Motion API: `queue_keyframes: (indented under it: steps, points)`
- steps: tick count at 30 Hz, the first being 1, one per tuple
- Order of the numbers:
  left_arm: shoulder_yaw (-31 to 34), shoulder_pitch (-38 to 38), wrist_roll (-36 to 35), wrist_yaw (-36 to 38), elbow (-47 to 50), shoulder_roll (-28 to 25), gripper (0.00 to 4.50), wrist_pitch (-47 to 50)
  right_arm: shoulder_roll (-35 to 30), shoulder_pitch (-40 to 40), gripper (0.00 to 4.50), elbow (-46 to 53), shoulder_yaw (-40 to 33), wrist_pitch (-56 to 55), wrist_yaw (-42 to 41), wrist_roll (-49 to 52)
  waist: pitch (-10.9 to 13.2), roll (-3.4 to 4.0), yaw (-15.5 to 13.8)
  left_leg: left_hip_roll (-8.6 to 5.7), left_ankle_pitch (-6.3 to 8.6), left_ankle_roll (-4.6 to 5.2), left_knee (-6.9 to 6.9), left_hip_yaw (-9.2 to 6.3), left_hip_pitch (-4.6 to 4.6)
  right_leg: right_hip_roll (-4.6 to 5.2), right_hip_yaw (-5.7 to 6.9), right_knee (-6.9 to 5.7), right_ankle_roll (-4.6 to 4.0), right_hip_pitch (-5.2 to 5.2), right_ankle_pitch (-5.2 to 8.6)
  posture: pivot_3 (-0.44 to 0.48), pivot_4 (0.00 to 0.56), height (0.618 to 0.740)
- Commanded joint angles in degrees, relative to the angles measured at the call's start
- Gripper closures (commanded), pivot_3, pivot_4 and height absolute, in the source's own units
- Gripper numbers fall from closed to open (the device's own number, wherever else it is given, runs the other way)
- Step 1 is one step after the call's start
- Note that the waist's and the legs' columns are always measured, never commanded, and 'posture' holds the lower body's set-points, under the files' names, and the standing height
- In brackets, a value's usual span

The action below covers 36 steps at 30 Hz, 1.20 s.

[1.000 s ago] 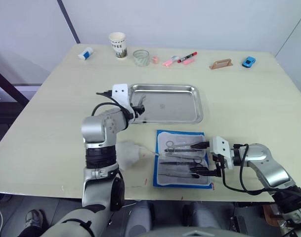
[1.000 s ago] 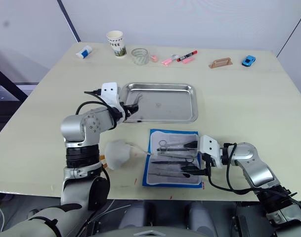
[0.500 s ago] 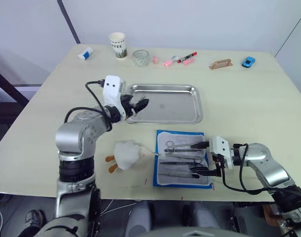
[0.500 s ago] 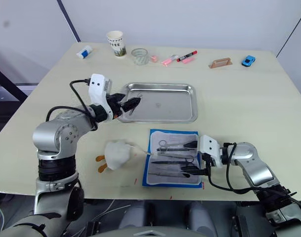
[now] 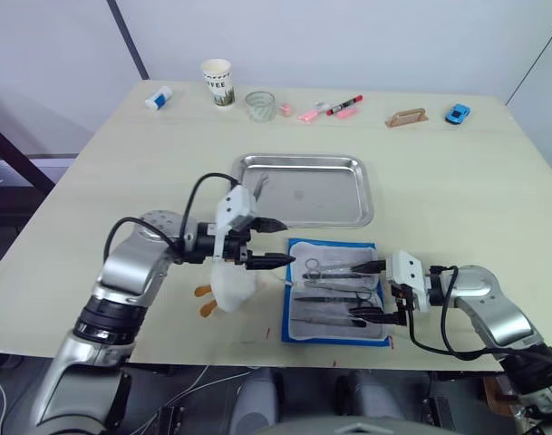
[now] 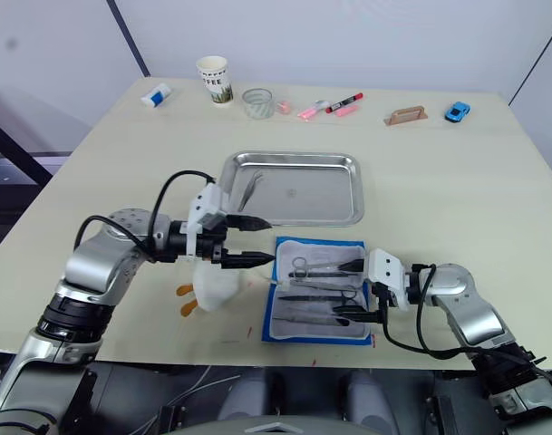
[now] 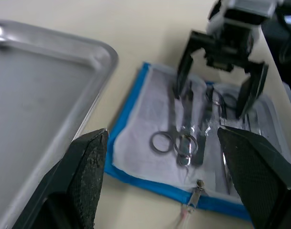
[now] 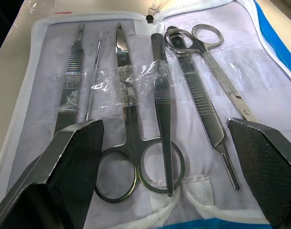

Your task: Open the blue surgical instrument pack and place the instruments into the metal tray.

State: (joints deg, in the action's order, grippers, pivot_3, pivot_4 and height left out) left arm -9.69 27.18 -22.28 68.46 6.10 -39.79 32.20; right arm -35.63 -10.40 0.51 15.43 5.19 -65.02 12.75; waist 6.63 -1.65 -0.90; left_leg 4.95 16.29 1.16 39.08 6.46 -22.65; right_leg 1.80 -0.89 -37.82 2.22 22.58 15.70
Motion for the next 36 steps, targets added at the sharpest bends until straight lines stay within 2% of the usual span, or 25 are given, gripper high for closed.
queue_keyframes:
  steps: [1, 6, 19, 28, 36]
  points:
    - [-2.3, 1.84, 2.2, -1.99, 1.04, 1.12, 1.25, 0.48, -1.72, 2.79, 0.0, -1.16, 1.03, 2.96, 0.73, -2.57, 0.0, 0.0, 0.01, 0.0, 0.0, 0.0, 0.0, 0.0, 0.0, 0.0, -0.01, 0.0, 0.0, 0.0, 0.0, 0.0, 0.15, 0.74]
    - [-7.07, 3.92, 5.74, -4.98, 1.17, 3.69, 1.25, 2.61, -1.68, 3.47, 0.0, -0.56, 0.85, 3.4, 1.2, -2.68, 0.0, 0.0, -0.1, -0.01, 0.01, 0.02, 0.01, 0.0, -0.01, 0.0, -0.02, 0.0, 0.02, 0.0, 0.01, 0.0, 0.15, 0.74]
    - [-14.35, 8.13, 11.83, -8.2, -2.04, 8.56, 1.25, 5.06, -1.33, 4.6, 0.0, 0.56, 0.83, 4.13, 2.6, -2.53, 0.01, 0.02, 0.01, -0.09, 0.01, 0.03, 0.02, -0.08, -0.03, -0.03, -0.12, -0.01, 0.08, 0.0, 0.05, 0.0, 0.15, 0.74]
    - [-17.07, 9.3, 14.8, -8.26, -3.82, 10.06, 1.25, 4.69, -1.53, 5.09, 0.0, 1.33, 0.56, 4.73, 3.06, -2.34, 0.01, 0.01, -0.07, -0.09, 0.01, 0.03, 0.03, -0.09, -0.04, -0.03, -0.12, -0.02, 0.09, 0.0, 0.05, 0.0, 0.15, 0.74]
    - [-19.17, 9.4, 19.13, -7.55, -6.51, 8.86, 1.25, 0.27, -1.52, 5.11, 0.0, 1.6, 0.5, 5.05, 3.2, -2.39, 0.0, 0.01, -0.04, -0.09, 0.01, 0.04, 0.03, -0.09, -0.04, -0.04, -0.13, -0.01, 0.09, -0.01, 0.05, 0.0, 0.15, 0.74]
